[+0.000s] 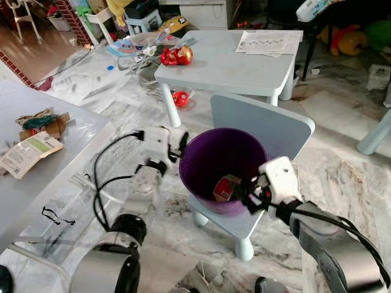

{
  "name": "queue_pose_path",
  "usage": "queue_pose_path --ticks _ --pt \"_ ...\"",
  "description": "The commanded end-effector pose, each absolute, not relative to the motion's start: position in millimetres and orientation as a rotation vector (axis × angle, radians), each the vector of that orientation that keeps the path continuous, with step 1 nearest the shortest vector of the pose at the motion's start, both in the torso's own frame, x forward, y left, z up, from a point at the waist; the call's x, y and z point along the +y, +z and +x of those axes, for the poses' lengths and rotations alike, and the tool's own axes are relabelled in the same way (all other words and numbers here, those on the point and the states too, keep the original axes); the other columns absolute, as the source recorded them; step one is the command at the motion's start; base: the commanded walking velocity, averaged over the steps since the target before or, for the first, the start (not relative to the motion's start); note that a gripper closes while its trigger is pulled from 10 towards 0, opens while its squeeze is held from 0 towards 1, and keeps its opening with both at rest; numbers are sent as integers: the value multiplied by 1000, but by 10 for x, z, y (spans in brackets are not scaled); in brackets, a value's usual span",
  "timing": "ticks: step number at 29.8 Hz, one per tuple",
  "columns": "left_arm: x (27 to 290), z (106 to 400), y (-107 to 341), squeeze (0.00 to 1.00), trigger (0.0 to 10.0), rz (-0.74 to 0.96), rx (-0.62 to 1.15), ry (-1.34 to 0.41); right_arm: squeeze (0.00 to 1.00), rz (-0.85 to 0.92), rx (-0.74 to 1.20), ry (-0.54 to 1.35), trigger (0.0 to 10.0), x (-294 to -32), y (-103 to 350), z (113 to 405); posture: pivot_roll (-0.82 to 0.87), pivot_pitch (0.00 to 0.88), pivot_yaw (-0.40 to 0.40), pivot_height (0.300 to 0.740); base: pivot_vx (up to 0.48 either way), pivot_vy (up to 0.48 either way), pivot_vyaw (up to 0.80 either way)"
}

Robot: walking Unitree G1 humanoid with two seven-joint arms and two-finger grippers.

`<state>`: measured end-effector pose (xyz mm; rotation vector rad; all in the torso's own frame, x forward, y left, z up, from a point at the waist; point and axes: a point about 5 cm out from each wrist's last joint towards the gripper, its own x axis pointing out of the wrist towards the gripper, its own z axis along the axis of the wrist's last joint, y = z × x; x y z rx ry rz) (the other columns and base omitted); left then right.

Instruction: Picking trash to rubbish bin

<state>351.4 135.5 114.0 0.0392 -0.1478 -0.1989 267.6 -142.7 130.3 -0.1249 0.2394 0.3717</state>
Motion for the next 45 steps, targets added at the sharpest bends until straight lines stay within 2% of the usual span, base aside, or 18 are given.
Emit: queue_pose_path --ticks 1,3,8,16,17,18,26,37,45 --pt "1530 3468 1137 1000 10000 53 -166 -137 1000 -125 204 352 10000 -1417 1329 2718 -109 90 164 740 0 0 0" --pt "1562 3449 1142 1000 10000 60 -174 -125 1000 -129 193 345 10000 -1418 1338 2735 -109 90 164 740 0 0 0" --pt "1848 3245 1190 1000 10000 122 -232 26 1000 -131 129 349 10000 -1360 1391 2866 -74 69 140 740 0 0 0" --pt "2059 3056 1218 1000 10000 157 -215 157 1000 -132 60 362 10000 -1327 1449 2986 -45 60 108 740 0 0 0" --pt "2068 3033 1217 278 10000 155 -214 165 1000 -134 51 360 10000 -1328 1465 3004 -43 59 105 740 0 0 0" --pt "2072 2992 1210 0 10000 152 -204 175 1000 -136 39 359 10000 -1329 1487 3035 -40 58 102 740 0 0 0" --pt "2007 2901 1241 0 10000 132 -185 204 1000 -135 -9 359 10000 -1313 1565 3118 -31 61 90 740 0 0 0" --pt "1973 2922 1294 0 10000 89 -186 291 1000 -138 -42 415 10000 -1221 1624 3208 -33 20 7 740 0 0 0" --pt "1897 2951 1321 0 10000 70 -179 265 992 -128 -78 389 10000 -1248 1680 3247 -40 25 18 740 0 0 0"
